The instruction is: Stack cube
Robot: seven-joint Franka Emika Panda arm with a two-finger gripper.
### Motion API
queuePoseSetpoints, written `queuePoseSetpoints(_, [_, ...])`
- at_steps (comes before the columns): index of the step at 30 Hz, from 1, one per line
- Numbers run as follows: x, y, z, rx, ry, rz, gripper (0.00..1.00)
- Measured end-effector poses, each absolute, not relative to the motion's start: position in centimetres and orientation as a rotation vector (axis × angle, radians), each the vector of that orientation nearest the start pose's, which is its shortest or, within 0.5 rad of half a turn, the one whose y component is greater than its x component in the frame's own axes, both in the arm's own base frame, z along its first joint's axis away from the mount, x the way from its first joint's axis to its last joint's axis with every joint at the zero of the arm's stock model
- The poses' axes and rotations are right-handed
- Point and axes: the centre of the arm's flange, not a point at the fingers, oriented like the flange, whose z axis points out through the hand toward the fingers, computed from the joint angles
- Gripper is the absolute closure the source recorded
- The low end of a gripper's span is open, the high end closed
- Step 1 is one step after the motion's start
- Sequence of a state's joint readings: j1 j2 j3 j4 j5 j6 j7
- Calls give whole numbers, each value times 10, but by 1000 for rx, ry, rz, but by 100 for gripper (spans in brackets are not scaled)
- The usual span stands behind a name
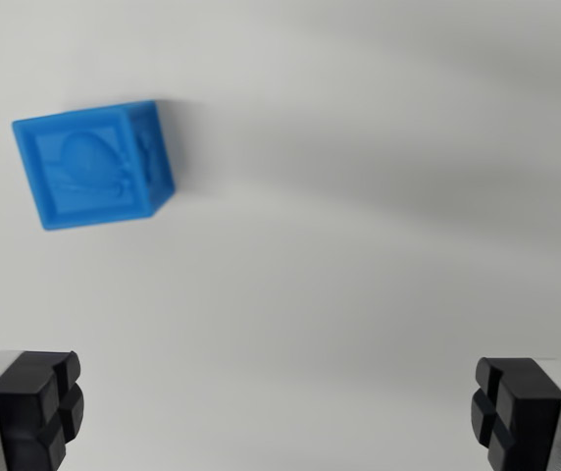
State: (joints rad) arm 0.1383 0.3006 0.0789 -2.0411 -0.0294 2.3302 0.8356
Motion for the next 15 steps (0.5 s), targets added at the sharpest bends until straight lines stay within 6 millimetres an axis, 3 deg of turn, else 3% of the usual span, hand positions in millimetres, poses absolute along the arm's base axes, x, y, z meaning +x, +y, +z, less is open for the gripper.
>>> queuePoseSetpoints(15, [577,178,257,-3040,797,13,0])
